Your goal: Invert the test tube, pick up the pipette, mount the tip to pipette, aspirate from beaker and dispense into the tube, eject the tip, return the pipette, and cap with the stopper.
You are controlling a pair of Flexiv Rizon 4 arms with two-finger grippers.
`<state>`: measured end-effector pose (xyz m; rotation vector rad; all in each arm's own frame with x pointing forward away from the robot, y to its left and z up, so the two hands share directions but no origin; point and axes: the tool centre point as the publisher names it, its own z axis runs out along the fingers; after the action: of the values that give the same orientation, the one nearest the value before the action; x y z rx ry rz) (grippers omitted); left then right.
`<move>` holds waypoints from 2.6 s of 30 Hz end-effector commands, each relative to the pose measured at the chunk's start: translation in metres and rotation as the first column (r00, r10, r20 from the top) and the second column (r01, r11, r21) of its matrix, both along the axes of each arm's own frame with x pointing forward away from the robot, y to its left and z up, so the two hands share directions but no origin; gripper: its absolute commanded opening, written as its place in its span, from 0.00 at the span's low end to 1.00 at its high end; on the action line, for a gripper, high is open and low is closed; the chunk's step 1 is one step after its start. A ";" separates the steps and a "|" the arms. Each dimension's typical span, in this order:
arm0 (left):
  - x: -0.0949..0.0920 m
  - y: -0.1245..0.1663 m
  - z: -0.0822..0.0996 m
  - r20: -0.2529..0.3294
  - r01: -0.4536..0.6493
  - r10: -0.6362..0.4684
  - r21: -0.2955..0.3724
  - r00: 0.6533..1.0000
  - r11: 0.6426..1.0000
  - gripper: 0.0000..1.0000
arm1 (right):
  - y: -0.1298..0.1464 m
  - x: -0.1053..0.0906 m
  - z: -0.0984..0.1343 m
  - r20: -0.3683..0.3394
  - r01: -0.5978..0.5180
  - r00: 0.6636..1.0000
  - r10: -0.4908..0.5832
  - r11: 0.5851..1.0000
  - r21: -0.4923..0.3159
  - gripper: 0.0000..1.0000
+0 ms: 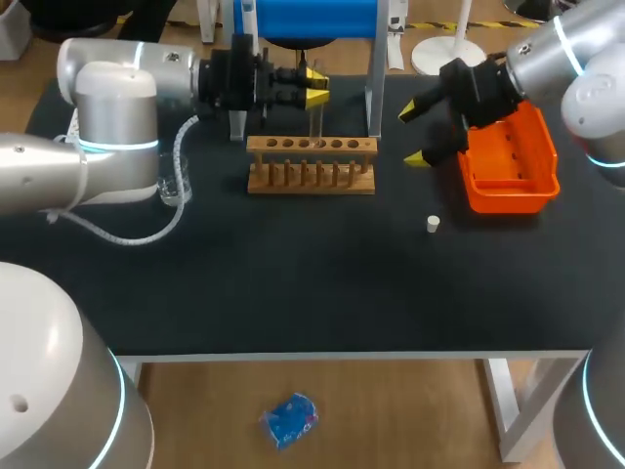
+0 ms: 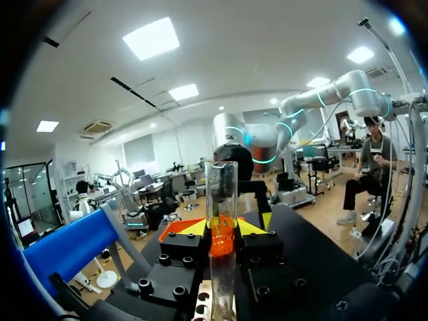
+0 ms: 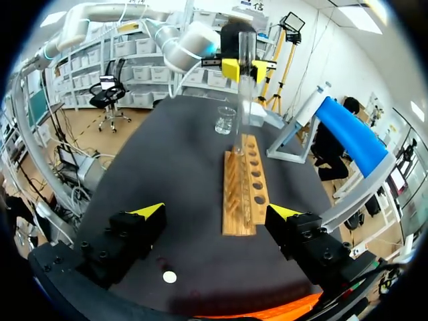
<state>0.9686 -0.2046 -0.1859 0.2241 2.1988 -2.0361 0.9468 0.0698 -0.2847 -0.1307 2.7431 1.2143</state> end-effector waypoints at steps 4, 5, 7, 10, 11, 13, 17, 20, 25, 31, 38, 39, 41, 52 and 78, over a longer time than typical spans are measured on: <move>0.009 -0.001 -0.002 -0.005 0.016 -0.016 0.002 1.000 1.000 0.00 | 0.015 0.014 -0.027 -0.007 -0.014 1.000 0.014 1.000 -0.005 1.00; 0.010 -0.001 -0.002 -0.005 0.016 -0.016 0.002 1.000 1.000 0.00 | 0.016 0.015 -0.030 -0.008 -0.015 1.000 0.015 1.000 -0.007 1.00; 0.011 -0.001 -0.002 -0.009 0.017 -0.017 -0.001 1.000 1.000 0.00 | 0.019 0.016 -0.036 -0.016 -0.025 1.000 0.025 1.000 -0.012 1.00; 0.012 -0.001 -0.002 -0.011 0.020 -0.020 -0.001 1.000 1.000 0.00 | 0.021 0.018 -0.040 -0.010 -0.028 1.000 0.028 1.000 -0.014 1.00; 0.014 -0.001 -0.002 -0.012 0.021 -0.021 0.000 1.000 1.000 0.00 | 0.022 0.019 -0.040 0.006 -0.014 1.000 0.014 1.000 -0.013 1.00; 0.016 -0.002 -0.002 -0.016 0.024 -0.024 0.002 1.000 1.000 0.00 | 0.021 0.024 -0.041 0.026 0.020 0.999 -0.020 1.000 -0.001 1.00; 0.019 -0.005 -0.003 -0.021 0.033 -0.033 0.007 0.999 0.999 0.00 | 0.021 0.024 -0.041 0.026 0.020 0.999 -0.020 1.000 -0.001 1.00; 0.021 -0.007 -0.006 -0.023 0.039 -0.039 0.005 0.999 0.999 0.00 | 0.021 0.024 -0.041 0.026 0.020 0.999 -0.020 1.000 -0.001 1.00; 0.026 -0.007 -0.011 -0.029 0.038 -0.038 -0.003 0.999 0.999 0.00 | 0.021 0.024 -0.041 0.026 0.020 0.999 -0.020 1.000 -0.001 1.00; 0.032 -0.004 -0.017 -0.027 0.020 -0.020 -0.015 0.999 1.000 0.00 | 0.021 0.024 -0.041 0.026 0.020 0.999 -0.020 1.000 -0.001 1.00; 0.038 -0.004 -0.024 -0.031 0.012 -0.012 -0.002 0.999 1.000 0.00 | 0.021 0.024 -0.041 0.026 0.020 0.999 -0.020 1.000 -0.001 1.00; 0.039 -0.004 -0.024 -0.031 0.012 -0.012 -0.004 0.999 1.000 0.00 | 0.021 0.024 -0.041 0.026 0.020 0.999 -0.020 1.000 -0.001 1.00; 0.040 -0.003 -0.025 -0.034 0.012 -0.012 -0.007 0.999 1.000 0.00 | 0.021 0.024 -0.041 0.026 0.020 0.999 -0.020 1.000 -0.001 1.00; 0.047 -0.004 -0.033 -0.043 0.012 -0.012 -0.007 0.999 1.000 0.00 | 0.021 0.024 -0.041 0.026 0.020 0.999 -0.020 1.000 -0.001 1.00; 0.052 -0.003 -0.038 -0.048 0.010 -0.010 0.012 0.999 1.000 0.00 | 0.021 0.024 -0.041 0.026 0.020 0.999 -0.020 1.000 -0.001 1.00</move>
<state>1.0173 -0.2072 -0.2232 0.1825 2.2381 -2.0501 0.9711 0.0910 -0.3259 -0.1165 2.7170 1.1970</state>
